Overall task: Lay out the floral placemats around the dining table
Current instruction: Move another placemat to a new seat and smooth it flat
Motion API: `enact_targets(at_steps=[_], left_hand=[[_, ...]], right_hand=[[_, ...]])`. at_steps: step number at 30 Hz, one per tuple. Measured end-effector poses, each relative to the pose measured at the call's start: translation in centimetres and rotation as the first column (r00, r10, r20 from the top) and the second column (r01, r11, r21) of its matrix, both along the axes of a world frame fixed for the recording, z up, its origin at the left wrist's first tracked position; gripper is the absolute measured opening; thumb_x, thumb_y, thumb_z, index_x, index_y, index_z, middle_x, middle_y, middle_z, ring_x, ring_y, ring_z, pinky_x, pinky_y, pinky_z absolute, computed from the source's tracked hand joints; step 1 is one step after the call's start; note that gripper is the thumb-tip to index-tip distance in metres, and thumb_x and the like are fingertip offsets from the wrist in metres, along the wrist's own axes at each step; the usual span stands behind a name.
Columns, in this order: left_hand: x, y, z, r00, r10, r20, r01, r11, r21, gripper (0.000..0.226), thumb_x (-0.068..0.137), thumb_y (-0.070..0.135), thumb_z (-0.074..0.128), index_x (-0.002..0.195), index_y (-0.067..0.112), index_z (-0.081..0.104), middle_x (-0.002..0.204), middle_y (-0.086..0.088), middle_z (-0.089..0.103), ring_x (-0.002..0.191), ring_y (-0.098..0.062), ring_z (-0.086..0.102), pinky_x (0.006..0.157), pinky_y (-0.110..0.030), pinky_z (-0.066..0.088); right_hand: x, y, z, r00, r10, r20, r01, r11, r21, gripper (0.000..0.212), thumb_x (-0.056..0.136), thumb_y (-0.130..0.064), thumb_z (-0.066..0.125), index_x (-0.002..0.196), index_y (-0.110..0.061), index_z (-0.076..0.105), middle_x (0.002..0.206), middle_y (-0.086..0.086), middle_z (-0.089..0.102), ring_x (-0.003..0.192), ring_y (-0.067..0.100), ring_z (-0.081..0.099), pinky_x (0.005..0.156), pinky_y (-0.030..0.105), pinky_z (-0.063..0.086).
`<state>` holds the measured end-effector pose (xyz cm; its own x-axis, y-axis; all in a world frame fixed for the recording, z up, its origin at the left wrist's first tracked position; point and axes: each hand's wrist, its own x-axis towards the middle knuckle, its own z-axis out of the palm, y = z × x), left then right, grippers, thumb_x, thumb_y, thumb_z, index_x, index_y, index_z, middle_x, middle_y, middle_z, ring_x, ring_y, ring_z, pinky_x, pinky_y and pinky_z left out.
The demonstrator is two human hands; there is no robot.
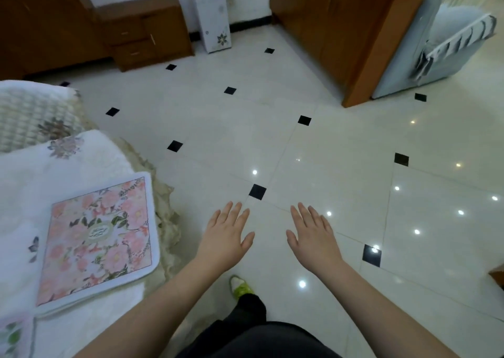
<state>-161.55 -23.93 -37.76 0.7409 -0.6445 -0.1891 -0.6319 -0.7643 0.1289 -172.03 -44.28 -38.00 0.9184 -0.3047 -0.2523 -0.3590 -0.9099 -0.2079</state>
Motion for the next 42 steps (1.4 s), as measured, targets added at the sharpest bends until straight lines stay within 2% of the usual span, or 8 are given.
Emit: enact_targets(at_steps=[5, 14, 22, 27, 29, 33, 37, 42], left_hand=[[7.0, 1.9, -0.5, 0.988, 0.148, -0.036, -0.150, 0.986, -0.074, 0.065, 0.103, 0.053, 0.022, 0.159, 0.023, 0.011, 0.167, 0.002, 0.003, 0.153, -0.016, -0.006, 0.121, -0.035, -0.006], [15.9, 8.6, -2.8, 0.944, 0.329, -0.025, -0.330, 0.942, -0.063, 0.063, 0.101, 0.053, 0.030, 0.157, 0.023, 0.022, 0.166, 0.000, 0.015, 0.153, -0.019, 0.005, 0.121, -0.036, -0.001], [18.2, 14.6, -3.1, 0.823, 0.567, -0.001, -0.567, 0.822, -0.053, 0.064, 0.101, 0.052, 0.028, 0.158, 0.022, 0.020, 0.165, -0.002, 0.016, 0.153, -0.022, 0.006, 0.121, -0.037, -0.003], [18.7, 17.0, -3.5, 0.694, 0.720, -0.006, -0.720, 0.694, -0.020, 0.065, 0.101, 0.051, 0.020, 0.158, 0.021, 0.018, 0.166, -0.003, 0.013, 0.153, -0.022, 0.004, 0.117, -0.036, -0.011], [18.7, 17.8, -3.4, 0.619, 0.785, -0.013, -0.785, 0.619, -0.026, 0.064, 0.101, 0.050, 0.023, 0.158, 0.022, 0.018, 0.166, -0.003, 0.014, 0.153, -0.021, 0.004, 0.116, -0.035, -0.014], [17.9, 18.8, -3.4, 0.441, 0.896, -0.048, -0.898, 0.440, -0.025, 0.063, 0.101, 0.049, 0.025, 0.158, 0.023, 0.014, 0.166, -0.001, 0.011, 0.153, -0.020, 0.005, 0.117, -0.035, -0.008], [16.0, 19.4, -4.0, 0.314, 0.947, -0.061, -0.949, 0.316, 0.024, 0.067, 0.100, 0.054, 0.021, 0.159, 0.028, 0.006, 0.167, 0.002, 0.003, 0.153, -0.017, -0.001, 0.117, -0.034, -0.010], [13.4, 19.4, -4.6, 0.121, 0.991, -0.052, -0.992, 0.123, 0.027, 0.066, 0.099, 0.055, 0.024, 0.158, 0.028, 0.013, 0.166, 0.001, 0.010, 0.153, -0.019, 0.003, 0.117, -0.035, -0.010]], right_hand=[[7.7, 0.6, -0.1, 0.996, 0.087, -0.030, -0.088, 0.996, -0.023, 0.062, 0.104, -0.043, 0.025, 0.158, -0.021, 0.005, 0.166, 0.000, 0.002, 0.152, 0.021, 0.002, 0.122, 0.039, 0.003], [22.7, 4.5, 0.7, 0.958, 0.285, -0.008, -0.285, 0.956, -0.067, 0.061, 0.104, -0.043, 0.027, 0.158, -0.020, 0.008, 0.166, 0.000, 0.006, 0.152, 0.021, 0.005, 0.121, 0.039, 0.006], [32.1, 9.7, 0.6, 0.849, 0.527, -0.032, -0.528, 0.845, -0.080, 0.062, 0.104, -0.043, 0.024, 0.158, -0.021, 0.003, 0.166, 0.001, 0.002, 0.152, 0.020, 0.002, 0.121, 0.039, 0.004], [37.4, 14.6, -0.3, 0.702, 0.709, -0.068, -0.712, 0.701, -0.034, 0.062, 0.104, -0.043, 0.023, 0.158, -0.020, 0.003, 0.166, 0.000, 0.001, 0.152, 0.020, 0.002, 0.122, 0.039, 0.005], [39.7, 16.4, -0.6, 0.624, 0.778, -0.075, -0.780, 0.626, 0.004, 0.062, 0.104, -0.043, 0.024, 0.158, -0.020, 0.003, 0.166, 0.000, 0.001, 0.152, 0.020, 0.001, 0.122, 0.039, 0.004], [43.8, 19.9, -0.8, 0.483, 0.874, -0.050, -0.873, 0.485, 0.038, 0.061, 0.104, -0.039, 0.027, 0.158, -0.019, 0.007, 0.166, 0.001, 0.006, 0.152, 0.020, 0.004, 0.121, 0.040, 0.006], [45.6, 23.6, -1.2, 0.314, 0.949, -0.034, -0.947, 0.316, 0.058, 0.061, 0.104, -0.038, 0.027, 0.158, -0.018, 0.007, 0.166, 0.001, 0.007, 0.152, 0.021, 0.005, 0.121, 0.040, 0.008], [45.1, 27.8, -1.9, 0.130, 0.991, -0.034, -0.986, 0.133, 0.101, 0.061, 0.103, -0.041, 0.028, 0.157, -0.019, 0.012, 0.165, 0.004, 0.010, 0.152, 0.022, 0.008, 0.122, 0.041, 0.007]])
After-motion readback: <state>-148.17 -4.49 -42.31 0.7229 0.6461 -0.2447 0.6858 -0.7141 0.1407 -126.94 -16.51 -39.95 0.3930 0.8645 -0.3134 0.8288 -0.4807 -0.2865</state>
